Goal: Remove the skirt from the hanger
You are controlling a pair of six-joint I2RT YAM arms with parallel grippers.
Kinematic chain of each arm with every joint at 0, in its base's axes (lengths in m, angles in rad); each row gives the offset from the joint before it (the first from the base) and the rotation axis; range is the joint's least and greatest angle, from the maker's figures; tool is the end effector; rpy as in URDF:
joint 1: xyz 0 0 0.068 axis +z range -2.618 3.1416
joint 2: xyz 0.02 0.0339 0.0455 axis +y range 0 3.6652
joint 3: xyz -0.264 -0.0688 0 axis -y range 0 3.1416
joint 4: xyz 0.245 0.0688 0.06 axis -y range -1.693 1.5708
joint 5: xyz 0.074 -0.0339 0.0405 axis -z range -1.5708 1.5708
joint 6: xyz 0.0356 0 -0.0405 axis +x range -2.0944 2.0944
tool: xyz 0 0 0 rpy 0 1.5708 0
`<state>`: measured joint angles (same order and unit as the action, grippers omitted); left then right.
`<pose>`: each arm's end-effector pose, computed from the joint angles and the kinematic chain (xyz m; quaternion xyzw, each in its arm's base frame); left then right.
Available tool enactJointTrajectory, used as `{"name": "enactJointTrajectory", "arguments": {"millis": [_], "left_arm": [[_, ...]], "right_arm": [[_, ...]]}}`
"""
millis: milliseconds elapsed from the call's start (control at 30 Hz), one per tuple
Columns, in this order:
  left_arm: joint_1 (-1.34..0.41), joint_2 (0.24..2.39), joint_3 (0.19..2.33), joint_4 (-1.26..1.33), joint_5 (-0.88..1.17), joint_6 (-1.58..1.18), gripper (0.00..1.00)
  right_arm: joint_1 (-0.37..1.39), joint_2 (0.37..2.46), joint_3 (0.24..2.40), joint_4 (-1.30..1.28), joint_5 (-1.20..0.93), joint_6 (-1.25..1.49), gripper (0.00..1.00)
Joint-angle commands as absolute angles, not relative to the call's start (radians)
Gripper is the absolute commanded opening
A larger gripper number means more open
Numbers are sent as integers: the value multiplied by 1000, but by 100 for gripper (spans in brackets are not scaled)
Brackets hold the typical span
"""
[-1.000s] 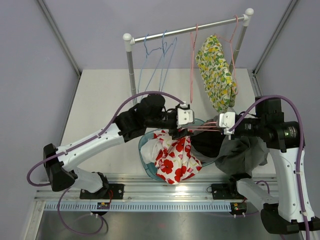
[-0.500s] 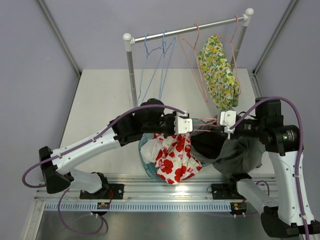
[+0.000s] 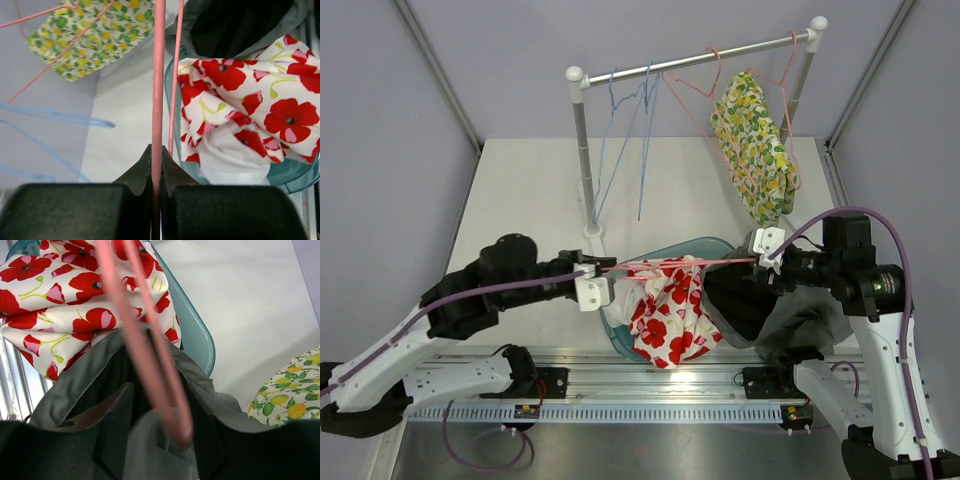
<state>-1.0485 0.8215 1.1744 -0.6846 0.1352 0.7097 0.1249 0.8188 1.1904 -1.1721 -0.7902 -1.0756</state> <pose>0.0720 -0.1347 0.4122 0.6506 0.4879 -0.1519 0.5618 0.1111 0.0394 0.3801 -0.6025 0.6241 0.1585 0.4716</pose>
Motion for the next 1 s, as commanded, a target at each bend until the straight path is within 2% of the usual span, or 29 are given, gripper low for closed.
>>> {"name": "enactJointTrajectory", "arguments": {"millis": [0, 100, 133, 167, 400, 633, 833, 967], "left_arm": [[-1051, 714, 1186, -722, 55, 756, 0], [-1049, 675, 1184, -753, 72, 741, 0], [-1051, 672, 1186, -761, 86, 735, 0], [-1049, 675, 1189, -784, 90, 730, 0], [-1049, 752, 1209, -830, 138, 730, 0], [-1051, 833, 1252, -727, 254, 713, 0], [-1051, 913, 1269, -689, 265, 689, 0], [-1049, 956, 1278, -649, 241, 643, 0]], "right_arm": [[123, 814, 1212, -1175, -802, -1066, 57], [121, 822, 1273, -1216, -857, -1074, 76], [123, 830, 1296, -1229, -898, -1075, 90], [123, 834, 1321, -1258, -914, -1084, 95], [121, 864, 1506, -1361, -929, -1147, 100], [130, 988, 1511, -1477, -1228, -1250, 100], [185, 1011, 1508, -1421, -1180, -1169, 97], [328, 980, 1433, -1309, -1043, -1048, 92]]}}
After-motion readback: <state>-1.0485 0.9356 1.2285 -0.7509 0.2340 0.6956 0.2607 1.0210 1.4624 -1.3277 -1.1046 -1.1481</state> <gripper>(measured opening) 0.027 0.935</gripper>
